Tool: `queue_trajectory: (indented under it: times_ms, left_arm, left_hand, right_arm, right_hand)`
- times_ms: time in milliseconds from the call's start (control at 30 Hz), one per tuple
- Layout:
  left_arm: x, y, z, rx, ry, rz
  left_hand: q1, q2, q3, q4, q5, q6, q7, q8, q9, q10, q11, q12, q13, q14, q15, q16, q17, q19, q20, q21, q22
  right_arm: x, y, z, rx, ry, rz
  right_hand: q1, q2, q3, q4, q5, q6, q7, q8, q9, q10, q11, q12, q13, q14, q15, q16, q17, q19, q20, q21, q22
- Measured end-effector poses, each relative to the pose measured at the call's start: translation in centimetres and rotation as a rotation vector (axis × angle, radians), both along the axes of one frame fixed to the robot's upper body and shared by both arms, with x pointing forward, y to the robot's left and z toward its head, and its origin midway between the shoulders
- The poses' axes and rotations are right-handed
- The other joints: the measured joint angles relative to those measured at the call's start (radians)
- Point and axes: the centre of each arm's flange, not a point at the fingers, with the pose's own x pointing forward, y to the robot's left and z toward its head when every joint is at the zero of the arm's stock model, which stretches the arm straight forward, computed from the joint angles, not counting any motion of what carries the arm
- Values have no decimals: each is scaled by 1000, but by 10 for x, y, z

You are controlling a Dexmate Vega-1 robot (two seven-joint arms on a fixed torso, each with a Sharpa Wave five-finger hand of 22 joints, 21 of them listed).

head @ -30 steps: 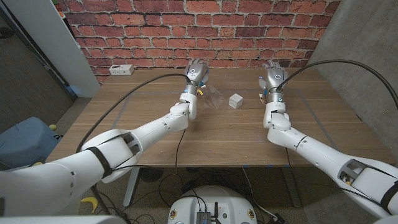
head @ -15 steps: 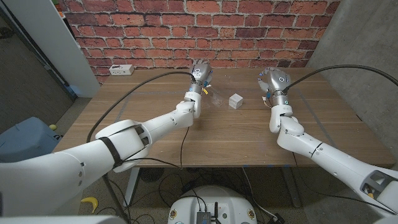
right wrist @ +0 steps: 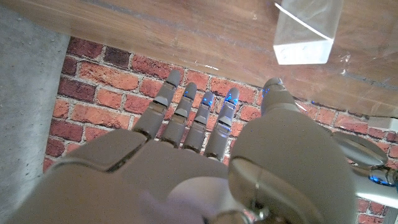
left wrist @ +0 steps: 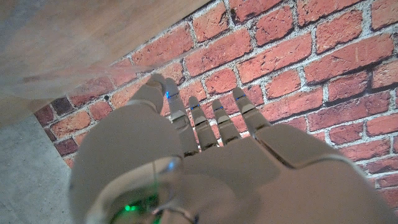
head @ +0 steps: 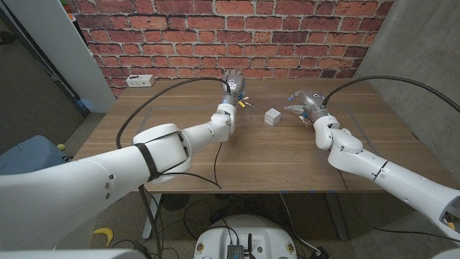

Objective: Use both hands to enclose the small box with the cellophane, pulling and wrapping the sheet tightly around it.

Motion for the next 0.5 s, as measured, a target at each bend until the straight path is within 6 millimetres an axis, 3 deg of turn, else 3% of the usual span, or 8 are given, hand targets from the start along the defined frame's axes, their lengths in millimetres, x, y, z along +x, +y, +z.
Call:
queue_trajectory:
  times_ms: [267,433,500]
  left_arm:
    - [8,2,2,48,70,59]
    - [7,5,4,32,56,81]
    - [4,7,6,10,28,82]
  left_hand:
    - [-51,-41,-49,12,-15,-233,-38,0,-50,-84,4,0,0,-31,3,0,0,-26,8,-13,0]
    - [-69,-22,-55,14,-15,-290,-31,0,-64,-92,10,0,4,-32,4,4,3,-26,8,-15,0]
    - [-81,-4,-53,27,-15,-299,-29,1,-70,-88,15,0,4,-13,1,12,5,-14,9,-11,0]
  right_arm:
    - [2,6,-2,-32,63,-2]
    - [4,10,-1,-44,79,-5]
    - [5,10,-1,-48,87,-12]
  right_hand:
    - [5,-5,6,-6,4,0,-7,0,0,5,-6,0,0,0,0,-4,-5,0,0,0,0]
    - [11,-11,2,-10,8,-2,-9,-4,0,2,-9,-6,0,0,0,-4,-5,0,0,0,0]
    - [11,-11,2,-10,8,-5,-13,-4,0,2,-9,-11,0,0,0,-4,-5,0,0,0,0]
